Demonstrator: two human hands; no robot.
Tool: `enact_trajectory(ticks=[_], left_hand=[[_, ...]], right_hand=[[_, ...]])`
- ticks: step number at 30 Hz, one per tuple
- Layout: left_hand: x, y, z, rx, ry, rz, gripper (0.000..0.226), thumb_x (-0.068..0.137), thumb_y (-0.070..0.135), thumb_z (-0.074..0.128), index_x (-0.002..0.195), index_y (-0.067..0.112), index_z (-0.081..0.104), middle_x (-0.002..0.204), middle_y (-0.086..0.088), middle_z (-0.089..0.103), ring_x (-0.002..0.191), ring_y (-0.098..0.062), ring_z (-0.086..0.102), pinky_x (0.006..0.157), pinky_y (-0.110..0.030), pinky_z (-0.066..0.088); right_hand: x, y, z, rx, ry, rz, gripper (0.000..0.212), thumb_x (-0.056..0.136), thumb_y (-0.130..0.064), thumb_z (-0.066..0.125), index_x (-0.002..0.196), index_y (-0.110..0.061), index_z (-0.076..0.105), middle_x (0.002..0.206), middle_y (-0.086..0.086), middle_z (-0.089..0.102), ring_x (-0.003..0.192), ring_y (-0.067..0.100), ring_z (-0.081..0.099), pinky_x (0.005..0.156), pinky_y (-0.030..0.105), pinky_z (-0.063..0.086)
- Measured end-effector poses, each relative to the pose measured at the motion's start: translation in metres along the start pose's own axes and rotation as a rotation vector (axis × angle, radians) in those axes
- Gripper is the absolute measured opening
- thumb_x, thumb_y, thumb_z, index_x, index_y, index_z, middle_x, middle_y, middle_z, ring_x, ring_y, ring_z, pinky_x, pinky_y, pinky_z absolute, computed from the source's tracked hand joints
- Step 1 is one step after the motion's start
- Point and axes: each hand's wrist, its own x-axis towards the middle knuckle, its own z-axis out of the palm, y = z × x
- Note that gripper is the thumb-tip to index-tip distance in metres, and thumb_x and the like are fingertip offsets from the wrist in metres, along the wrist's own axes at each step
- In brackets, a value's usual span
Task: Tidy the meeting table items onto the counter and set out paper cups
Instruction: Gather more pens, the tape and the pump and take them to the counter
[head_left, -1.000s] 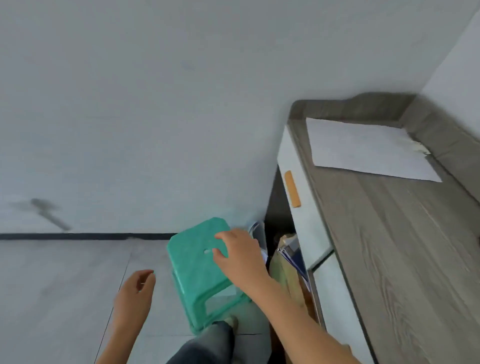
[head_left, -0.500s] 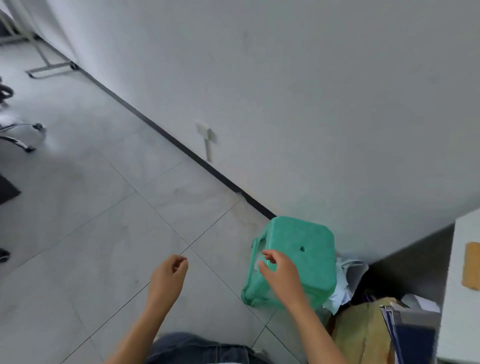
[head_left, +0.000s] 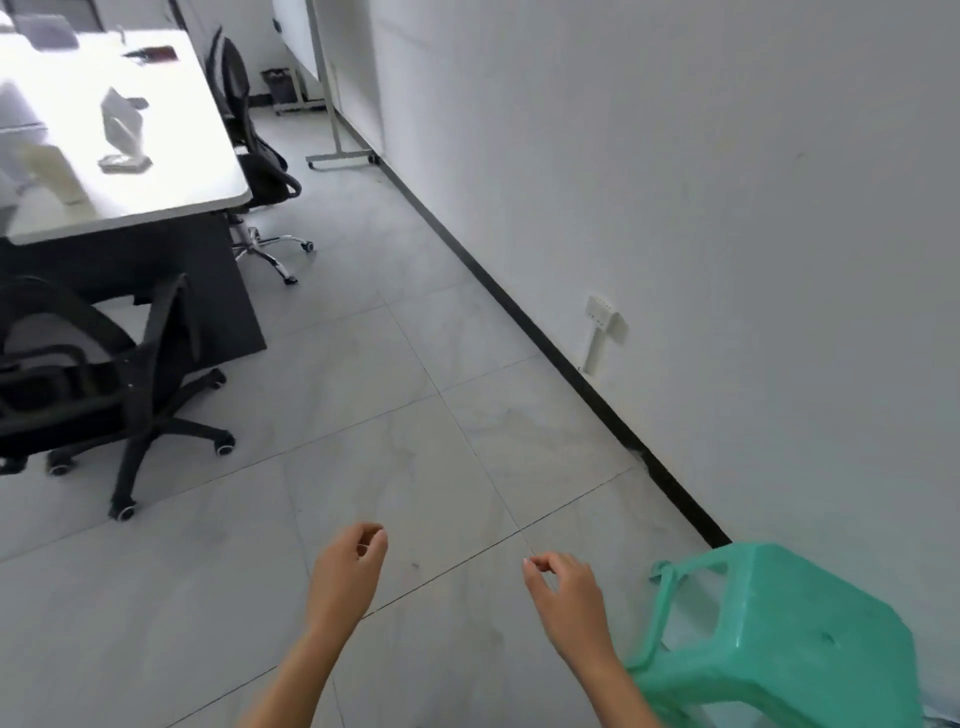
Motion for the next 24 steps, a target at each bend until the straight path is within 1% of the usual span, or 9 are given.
enact_trajectory(ticks=[1,4,8,10,13,15,19,22,24], left_hand=[[0.005,-0.012,-0.02,-0.013,0.047,-0.036,0.014,0.09,0.014,0.048,0.082,0.02,0.058,0.088,-0.004,0.062,0.084,-0.017,0.055,0.063,-0.022,0.038],[0.012,-0.047,-0.069,-0.067,0.188,-0.141,0.015,0.091,0.014,0.047,0.093,0.011,0.061,0.092,-0.005,0.06,0.089,-0.019,0.053,0.074,-0.029,0.037],[0.013,-0.081,-0.102,-0.135,0.318,-0.274,0.015,0.091,0.012,0.047,0.095,0.007,0.06,0.091,-0.006,0.059,0.09,-0.021,0.052,0.076,-0.031,0.035],[0.014,-0.09,-0.106,-0.162,0.358,-0.335,0.012,0.091,0.012,0.047,0.091,0.009,0.059,0.09,-0.007,0.058,0.09,-0.022,0.051,0.076,-0.03,0.034],[0.022,-0.095,-0.105,-0.184,0.377,-0.388,0.01,0.09,0.013,0.048,0.09,0.011,0.058,0.093,-0.007,0.059,0.091,-0.022,0.052,0.076,-0.031,0.035],[0.035,-0.092,-0.105,-0.196,0.409,-0.403,0.01,0.09,0.013,0.048,0.088,0.012,0.057,0.092,-0.007,0.059,0.091,-0.023,0.053,0.076,-0.031,0.036],[0.079,-0.072,-0.104,-0.211,0.515,-0.406,0.012,0.09,0.013,0.048,0.092,0.008,0.06,0.088,-0.008,0.06,0.088,-0.024,0.053,0.074,-0.032,0.036],[0.121,-0.044,-0.092,-0.237,0.574,-0.388,0.012,0.09,0.012,0.048,0.085,0.01,0.058,0.08,-0.007,0.06,0.081,-0.026,0.054,0.064,-0.032,0.036],[0.151,-0.02,-0.076,-0.244,0.574,-0.372,0.014,0.09,0.011,0.048,0.079,0.014,0.057,0.074,-0.004,0.059,0.071,-0.019,0.053,0.058,-0.027,0.038]], right_hand=[[0.004,-0.013,0.015,-0.009,-0.037,-0.026,0.007,0.09,-0.031,0.051,0.084,-0.028,0.055,0.088,-0.011,0.055,0.095,0.009,0.046,0.089,0.03,0.039],[0.015,-0.045,0.047,-0.045,-0.124,-0.105,0.007,0.091,-0.03,0.05,0.084,-0.03,0.05,0.087,-0.014,0.053,0.093,0.008,0.043,0.088,0.029,0.038],[0.034,-0.073,0.076,-0.07,-0.199,-0.178,0.005,0.091,-0.03,0.05,0.087,-0.03,0.052,0.091,-0.011,0.056,0.095,0.008,0.044,0.088,0.027,0.037],[0.046,-0.081,0.088,-0.069,-0.24,-0.192,0.008,0.091,-0.028,0.05,0.091,-0.026,0.058,0.092,-0.01,0.057,0.096,0.009,0.045,0.084,0.024,0.035],[0.072,-0.094,0.102,-0.066,-0.275,-0.233,0.019,0.09,-0.026,0.052,0.099,-0.015,0.064,0.093,-0.008,0.058,0.1,0.013,0.049,0.084,0.022,0.035],[0.094,-0.105,0.107,-0.059,-0.288,-0.27,0.019,0.09,-0.024,0.052,0.1,-0.013,0.064,0.093,-0.007,0.057,0.1,0.013,0.048,0.084,0.022,0.036],[0.156,-0.127,0.105,-0.054,-0.317,-0.343,0.02,0.091,-0.024,0.051,0.101,-0.013,0.064,0.093,-0.008,0.056,0.099,0.012,0.048,0.084,0.021,0.035],[0.213,-0.144,0.093,-0.053,-0.331,-0.407,0.02,0.091,-0.023,0.05,0.1,-0.013,0.064,0.093,-0.008,0.057,0.097,0.011,0.047,0.082,0.02,0.033],[0.253,-0.156,0.081,-0.045,-0.326,-0.437,0.02,0.091,-0.023,0.05,0.101,-0.012,0.064,0.094,-0.006,0.058,0.097,0.01,0.046,0.083,0.019,0.033]])
